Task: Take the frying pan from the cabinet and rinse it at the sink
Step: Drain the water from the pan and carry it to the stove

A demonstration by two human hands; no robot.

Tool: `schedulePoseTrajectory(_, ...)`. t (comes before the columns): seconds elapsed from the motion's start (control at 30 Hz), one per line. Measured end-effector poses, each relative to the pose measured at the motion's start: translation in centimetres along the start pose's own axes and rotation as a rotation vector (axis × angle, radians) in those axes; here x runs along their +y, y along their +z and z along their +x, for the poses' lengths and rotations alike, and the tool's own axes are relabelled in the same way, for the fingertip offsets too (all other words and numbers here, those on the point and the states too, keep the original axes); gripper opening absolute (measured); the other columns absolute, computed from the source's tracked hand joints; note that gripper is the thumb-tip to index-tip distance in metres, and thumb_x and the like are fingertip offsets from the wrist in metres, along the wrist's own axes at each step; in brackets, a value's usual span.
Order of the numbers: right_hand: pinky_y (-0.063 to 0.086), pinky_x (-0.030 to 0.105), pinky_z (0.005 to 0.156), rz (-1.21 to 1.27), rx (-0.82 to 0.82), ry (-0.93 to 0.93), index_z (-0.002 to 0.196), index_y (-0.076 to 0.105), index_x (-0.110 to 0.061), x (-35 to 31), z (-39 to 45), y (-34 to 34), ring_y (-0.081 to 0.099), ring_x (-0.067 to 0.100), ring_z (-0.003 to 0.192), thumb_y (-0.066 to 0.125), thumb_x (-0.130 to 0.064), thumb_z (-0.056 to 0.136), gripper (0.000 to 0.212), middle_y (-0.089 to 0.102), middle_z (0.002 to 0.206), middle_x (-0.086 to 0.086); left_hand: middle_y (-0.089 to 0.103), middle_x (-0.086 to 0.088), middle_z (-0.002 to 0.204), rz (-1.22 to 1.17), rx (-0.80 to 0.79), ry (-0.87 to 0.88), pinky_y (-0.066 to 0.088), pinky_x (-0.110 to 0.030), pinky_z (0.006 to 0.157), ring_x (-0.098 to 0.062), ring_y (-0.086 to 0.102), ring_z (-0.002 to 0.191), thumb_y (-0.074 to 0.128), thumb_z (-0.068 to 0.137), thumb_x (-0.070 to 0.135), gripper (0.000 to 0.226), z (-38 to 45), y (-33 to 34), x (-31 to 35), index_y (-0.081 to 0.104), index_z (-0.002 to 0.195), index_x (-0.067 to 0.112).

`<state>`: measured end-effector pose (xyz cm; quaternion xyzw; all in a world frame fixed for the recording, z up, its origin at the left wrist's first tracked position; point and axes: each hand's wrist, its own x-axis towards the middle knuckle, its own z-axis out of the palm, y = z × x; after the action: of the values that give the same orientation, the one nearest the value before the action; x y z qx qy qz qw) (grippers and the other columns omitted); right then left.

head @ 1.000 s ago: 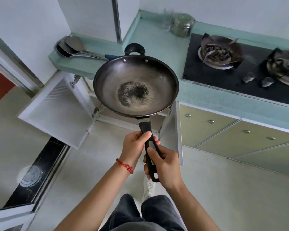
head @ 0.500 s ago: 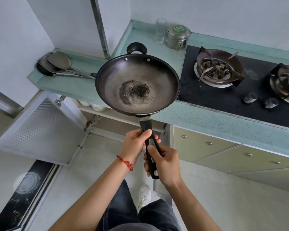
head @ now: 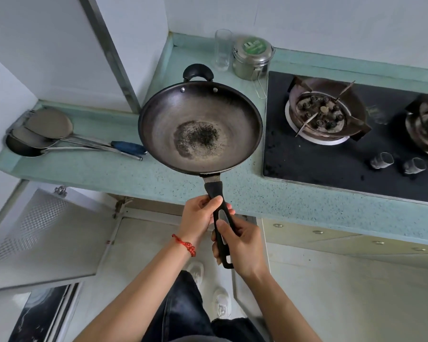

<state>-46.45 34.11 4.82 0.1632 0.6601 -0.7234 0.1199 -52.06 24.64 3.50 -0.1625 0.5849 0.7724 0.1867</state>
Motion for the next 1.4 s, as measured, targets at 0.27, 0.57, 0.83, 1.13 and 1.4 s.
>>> schedulePoseTrajectory(0.27, 0.037, 0.035, 0.039, 0.001, 0.045, 0.029, 0.063, 0.054, 0.001, 0.4, 3.9, 0.7, 0.045, 0.030, 0.040, 0.049, -0.007, 0.089, 0.028, 0.053, 0.056, 0.023, 0.068, -0.006, 0.058, -0.020, -0.028, -0.055, 0.054, -0.025, 0.056, -0.019, 0.068, 0.058, 0.049, 0.088, 0.003, 0.019, 4.3, -0.6, 0.3, 0.061, 0.076, -0.007)
schedulePoseTrajectory(0.57, 0.039, 0.031, 0.038, -0.008, 0.043, 0.033, 0.067, 0.054, 0.001, 0.7, 7.2, 0.4, 0.047, 0.025, 0.036, 0.049, -0.005, 0.091, 0.025, 0.054, 0.058, 0.021, 0.068, -0.007, 0.058, 0.010, -0.007, -0.087, 0.051, -0.020, 0.050, -0.016, 0.068, 0.055, 0.050, 0.088, 0.003, 0.019, 7.6, -0.4, 0.3, 0.060, 0.077, -0.009)
schedulePoseTrajectory(0.83, 0.042, 0.026, 0.036, 0.039, 0.025, 0.036, 0.074, 0.057, -0.001, -0.1, 10.5, -0.2, 0.049, 0.022, 0.035, 0.049, -0.005, 0.092, 0.020, 0.058, 0.061, 0.011, 0.067, -0.005, 0.058, 0.013, 0.016, -0.067, 0.055, -0.025, 0.057, -0.018, 0.067, 0.056, 0.050, 0.088, 0.005, 0.020, 10.7, 0.1, 0.9, 0.060, 0.073, -0.004)
schedulePoseTrajectory(1.13, 0.041, 0.025, 0.034, 0.033, -0.001, 0.045, 0.081, 0.060, 0.005, -0.4, 11.7, -2.0, 0.050, 0.021, 0.033, 0.051, -0.009, 0.092, 0.020, 0.061, 0.058, 0.006, 0.063, -0.017, 0.071, 0.016, 0.037, -0.057, 0.048, -0.019, 0.045, -0.013, 0.065, 0.053, 0.049, 0.089, 0.007, 0.019, 11.4, 1.7, 1.0, 0.059, 0.082, -0.008)
schedulePoseTrajectory(1.4, 0.045, 0.026, 0.038, -0.053, -0.022, 0.066, 0.085, 0.067, 0.002, -2.2, 12.3, -6.1, 0.053, 0.022, 0.038, 0.055, -0.012, 0.090, 0.019, 0.062, 0.064, 0.014, 0.069, -0.005, 0.062, 0.040, 0.087, -0.053, 0.055, -0.038, 0.072, -0.027, 0.064, 0.070, 0.055, 0.086, 0.012, 0.027, 12.2, 4.5, -0.1, 0.064, 0.061, 0.008)
